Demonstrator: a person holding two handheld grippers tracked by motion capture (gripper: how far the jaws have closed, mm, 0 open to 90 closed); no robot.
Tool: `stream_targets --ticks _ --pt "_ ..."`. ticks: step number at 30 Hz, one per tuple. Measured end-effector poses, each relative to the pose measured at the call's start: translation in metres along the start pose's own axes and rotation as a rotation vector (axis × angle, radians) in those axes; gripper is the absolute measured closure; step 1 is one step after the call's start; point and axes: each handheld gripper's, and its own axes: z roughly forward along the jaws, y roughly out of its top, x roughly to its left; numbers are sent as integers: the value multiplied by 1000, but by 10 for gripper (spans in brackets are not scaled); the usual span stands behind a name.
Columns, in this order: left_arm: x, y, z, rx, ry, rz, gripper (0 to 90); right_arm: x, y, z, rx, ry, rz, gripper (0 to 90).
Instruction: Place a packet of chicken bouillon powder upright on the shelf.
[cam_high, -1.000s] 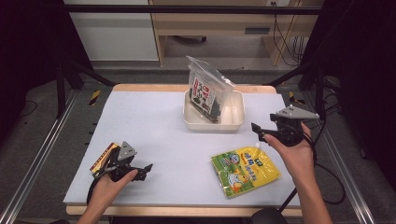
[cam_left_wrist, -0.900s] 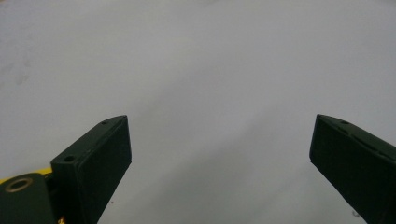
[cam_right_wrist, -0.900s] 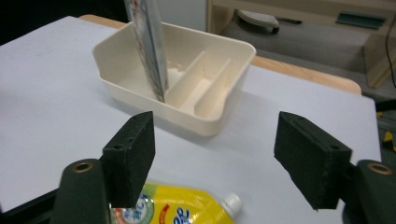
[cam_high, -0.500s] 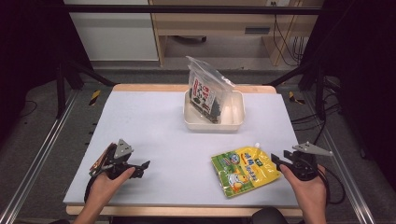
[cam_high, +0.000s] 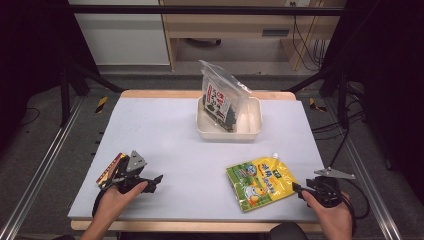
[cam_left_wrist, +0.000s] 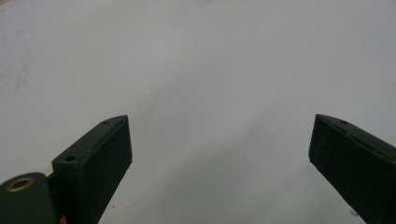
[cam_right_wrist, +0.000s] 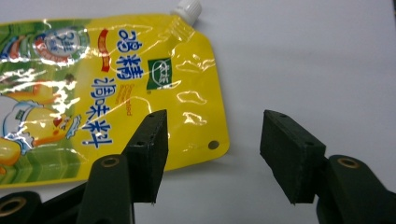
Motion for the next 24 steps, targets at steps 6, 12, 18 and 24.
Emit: stream_targets --ticks 6,12,18,24 --pt "-3 1 2 10 -9 20 59 2 -7 6 38 11 -7 421" --pt "-6 0 2 15 -15 32 59 4 -4 10 66 17 -19 430" --pt "-8 0 2 19 -13 43 59 7 -1 14 95 30 -8 443" --pt "-9 0 3 29 -15 49 60 9 3 12 61 40 6 449"
